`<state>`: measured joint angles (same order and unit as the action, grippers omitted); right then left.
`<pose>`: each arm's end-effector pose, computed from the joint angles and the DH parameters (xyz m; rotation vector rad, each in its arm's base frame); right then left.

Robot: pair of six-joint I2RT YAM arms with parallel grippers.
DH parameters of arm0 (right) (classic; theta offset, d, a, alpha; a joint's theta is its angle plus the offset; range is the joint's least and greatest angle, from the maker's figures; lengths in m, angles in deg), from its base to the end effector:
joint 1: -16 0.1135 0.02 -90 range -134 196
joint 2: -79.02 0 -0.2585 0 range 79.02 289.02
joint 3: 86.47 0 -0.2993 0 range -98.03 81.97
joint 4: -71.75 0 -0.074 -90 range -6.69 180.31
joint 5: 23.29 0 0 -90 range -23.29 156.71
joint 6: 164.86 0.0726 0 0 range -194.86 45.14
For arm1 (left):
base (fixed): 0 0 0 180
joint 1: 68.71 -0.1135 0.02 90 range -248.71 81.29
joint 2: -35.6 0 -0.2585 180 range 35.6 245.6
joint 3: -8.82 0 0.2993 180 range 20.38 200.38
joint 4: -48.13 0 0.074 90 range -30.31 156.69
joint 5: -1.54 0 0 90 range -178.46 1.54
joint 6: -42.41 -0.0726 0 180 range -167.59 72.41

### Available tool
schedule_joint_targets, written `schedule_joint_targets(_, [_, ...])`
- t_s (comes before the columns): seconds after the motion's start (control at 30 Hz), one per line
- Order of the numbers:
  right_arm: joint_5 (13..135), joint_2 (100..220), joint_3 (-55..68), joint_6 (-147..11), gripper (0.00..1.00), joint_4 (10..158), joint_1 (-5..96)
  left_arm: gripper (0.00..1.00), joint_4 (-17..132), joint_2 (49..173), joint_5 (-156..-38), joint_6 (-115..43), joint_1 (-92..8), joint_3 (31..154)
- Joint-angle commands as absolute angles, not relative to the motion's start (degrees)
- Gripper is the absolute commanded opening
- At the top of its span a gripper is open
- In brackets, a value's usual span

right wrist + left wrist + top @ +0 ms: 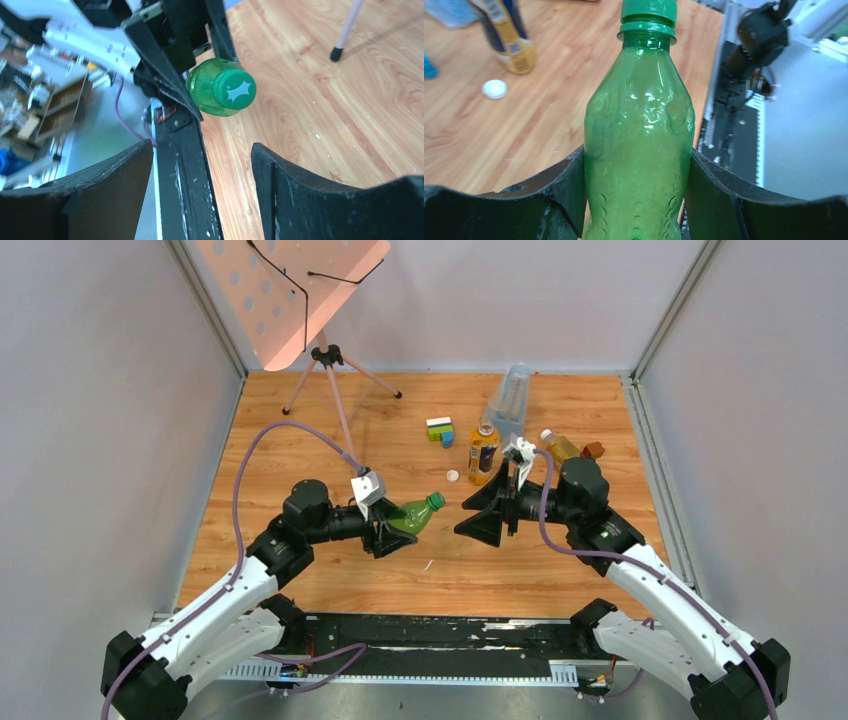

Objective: Unscrew the bottle caps
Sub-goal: Unscrew the bottle cap from the plastic bottle.

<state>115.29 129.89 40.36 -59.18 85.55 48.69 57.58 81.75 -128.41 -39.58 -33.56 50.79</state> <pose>0.2025 0.1946 0.3017 -0.9171 1.6720 1.3356 0.1902 -0.1909 0.2475 0.9397 1.6594 -1.1501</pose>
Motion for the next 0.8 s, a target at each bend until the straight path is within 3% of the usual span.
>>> schedule_joint_targets(0.0, [100.9, 127.0, 40.0, -45.6, 0.73, 84.9, 48.5, 0.0, 58.8, 79.5, -117.0, -44.7, -31.9, 51.3])
schedule_joint_targets(0.27, [99.1, 132.3, 37.3, -34.9, 0.73, 83.0, 48.5, 0.0, 61.9, 78.8, -99.3, -53.2, -20.4, 52.3])
schedule_joint_targets(0.67, [103.9, 139.6, 37.2, -29.5, 0.63, 77.3, 48.6, 0.0, 60.3, 80.9, -96.2, -55.5, -17.0, 52.8])
schedule_joint_targets(0.77, [105.9, 141.7, 36.7, -29.3, 0.56, 76.4, 48.7, 0.0, 60.1, 81.7, -95.9, -55.6, -16.7, 53.0])
